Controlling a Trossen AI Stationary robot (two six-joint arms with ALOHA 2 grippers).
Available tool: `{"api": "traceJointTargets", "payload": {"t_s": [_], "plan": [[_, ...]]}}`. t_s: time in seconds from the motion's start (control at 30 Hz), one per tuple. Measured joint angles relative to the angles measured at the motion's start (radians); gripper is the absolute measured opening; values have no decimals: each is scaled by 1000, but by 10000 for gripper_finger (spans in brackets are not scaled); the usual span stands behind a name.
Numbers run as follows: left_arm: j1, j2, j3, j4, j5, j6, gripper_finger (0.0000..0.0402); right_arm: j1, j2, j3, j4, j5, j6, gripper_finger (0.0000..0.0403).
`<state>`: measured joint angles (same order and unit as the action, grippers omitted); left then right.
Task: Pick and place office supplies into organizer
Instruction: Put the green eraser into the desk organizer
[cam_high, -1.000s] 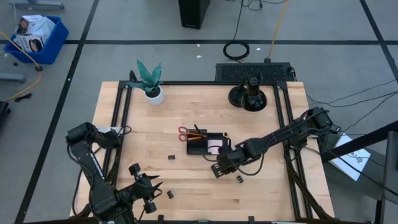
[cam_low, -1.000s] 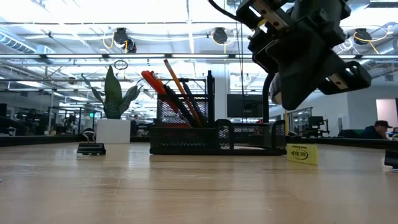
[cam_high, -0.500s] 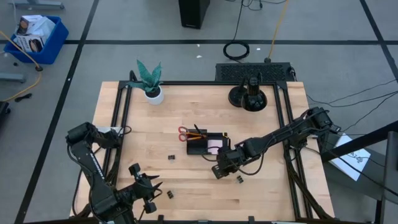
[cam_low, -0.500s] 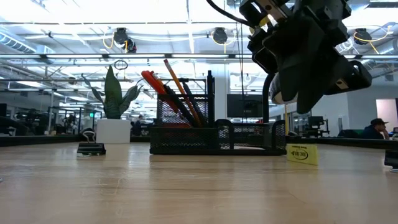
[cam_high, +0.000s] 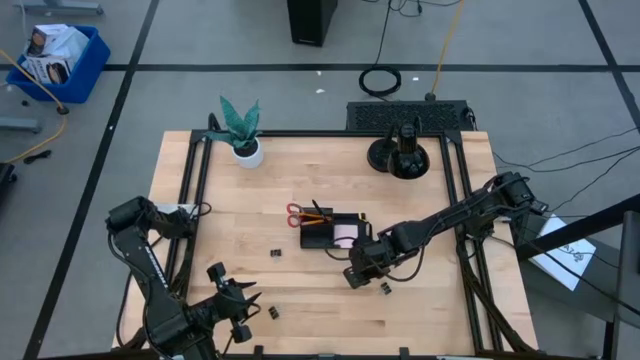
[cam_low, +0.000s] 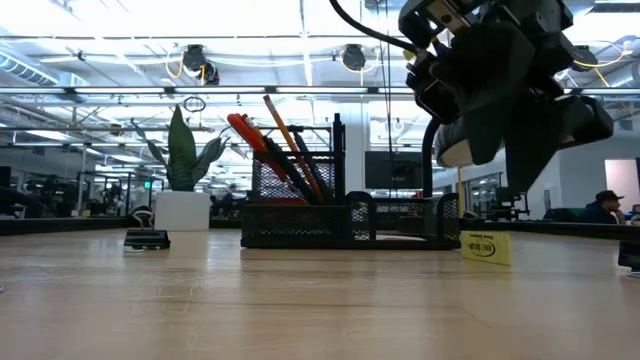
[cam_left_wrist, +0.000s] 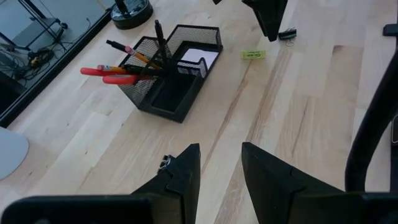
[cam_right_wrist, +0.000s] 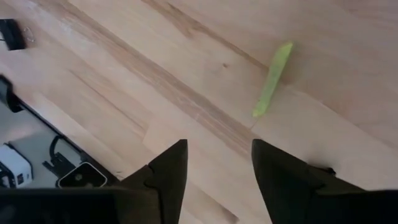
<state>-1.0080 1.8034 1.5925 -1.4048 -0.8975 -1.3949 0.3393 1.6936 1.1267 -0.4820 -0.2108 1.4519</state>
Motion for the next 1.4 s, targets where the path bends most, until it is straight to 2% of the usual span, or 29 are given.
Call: {"api": "traceJointTargets", "payload": {"t_s": [0.7, 0.93, 1.4], "plan": [[0, 0, 0, 9, 0, -6, 124, -27, 0, -58, 20, 30, 1, 172], [0, 0, 0, 12, 0, -6, 124, -27, 0, -116, 145, 56, 27, 165], [0, 0, 0, 12, -1, -9, 124, -32, 0, -153, 162, 58, 36, 164]]}}
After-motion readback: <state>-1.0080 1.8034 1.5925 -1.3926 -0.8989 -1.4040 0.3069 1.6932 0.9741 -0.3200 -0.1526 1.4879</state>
